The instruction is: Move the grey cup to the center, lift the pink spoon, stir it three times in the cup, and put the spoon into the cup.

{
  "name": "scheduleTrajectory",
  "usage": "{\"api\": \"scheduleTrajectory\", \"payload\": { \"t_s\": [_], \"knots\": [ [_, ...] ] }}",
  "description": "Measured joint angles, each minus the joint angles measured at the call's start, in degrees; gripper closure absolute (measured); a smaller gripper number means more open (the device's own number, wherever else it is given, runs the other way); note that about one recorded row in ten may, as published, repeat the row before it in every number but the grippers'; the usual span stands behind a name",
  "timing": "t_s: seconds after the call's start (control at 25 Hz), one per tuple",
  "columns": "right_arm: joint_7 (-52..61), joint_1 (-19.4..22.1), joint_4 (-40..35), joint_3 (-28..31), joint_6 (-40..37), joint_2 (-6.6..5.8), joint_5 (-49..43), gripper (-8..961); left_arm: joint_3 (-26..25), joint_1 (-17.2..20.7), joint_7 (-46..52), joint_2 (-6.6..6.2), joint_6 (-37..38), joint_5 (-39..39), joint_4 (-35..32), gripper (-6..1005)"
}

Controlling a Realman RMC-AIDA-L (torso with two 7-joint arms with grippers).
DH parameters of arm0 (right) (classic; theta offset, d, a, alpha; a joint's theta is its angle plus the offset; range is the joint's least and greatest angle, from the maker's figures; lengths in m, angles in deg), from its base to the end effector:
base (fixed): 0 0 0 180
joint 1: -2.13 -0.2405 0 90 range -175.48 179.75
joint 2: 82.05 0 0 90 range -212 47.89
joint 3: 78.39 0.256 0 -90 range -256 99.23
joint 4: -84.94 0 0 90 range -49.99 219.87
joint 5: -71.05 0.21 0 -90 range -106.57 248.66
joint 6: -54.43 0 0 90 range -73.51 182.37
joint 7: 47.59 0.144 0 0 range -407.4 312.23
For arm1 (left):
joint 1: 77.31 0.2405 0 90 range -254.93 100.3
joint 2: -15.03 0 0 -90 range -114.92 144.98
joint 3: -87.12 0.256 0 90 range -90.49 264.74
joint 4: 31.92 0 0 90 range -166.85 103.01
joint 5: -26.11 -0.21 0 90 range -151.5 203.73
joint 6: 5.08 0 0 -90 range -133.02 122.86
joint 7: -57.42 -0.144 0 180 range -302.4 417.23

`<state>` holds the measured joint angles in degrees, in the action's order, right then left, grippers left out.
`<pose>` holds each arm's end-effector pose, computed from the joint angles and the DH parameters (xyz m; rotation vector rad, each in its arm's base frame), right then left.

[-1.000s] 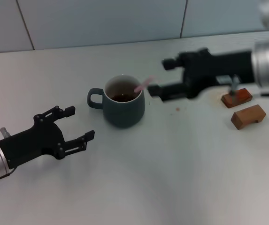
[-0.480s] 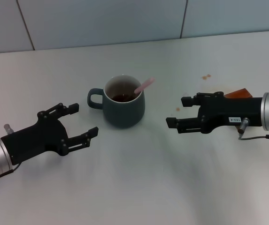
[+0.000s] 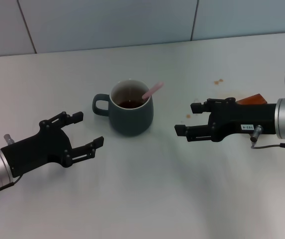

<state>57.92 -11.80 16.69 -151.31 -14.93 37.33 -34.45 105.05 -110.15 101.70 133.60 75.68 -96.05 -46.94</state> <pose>0.2376 0.3236 0.0015 -2.5987 0.7355 0.4420 -0.2898 0.3187 -0.0421 -2.5444 -0.3477 -0.7089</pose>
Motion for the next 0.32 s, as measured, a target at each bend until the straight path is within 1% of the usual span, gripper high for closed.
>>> {"api": "scheduleTrajectory", "payload": {
  "t_s": [0.2,0.32],
  "knots": [
    [-0.27,-0.03,0.55,0.08,0.51,0.04,0.51,122,-0.3,0.15,-0.13,0.01,0.07,-0.01,0.0,149],
    [-1.34,0.05,1.66,0.08,1.71,0.04,2.46,122,-0.39,0.22,-0.37,0.07,0.1,0.15,-0.01,149]
  ]
}}
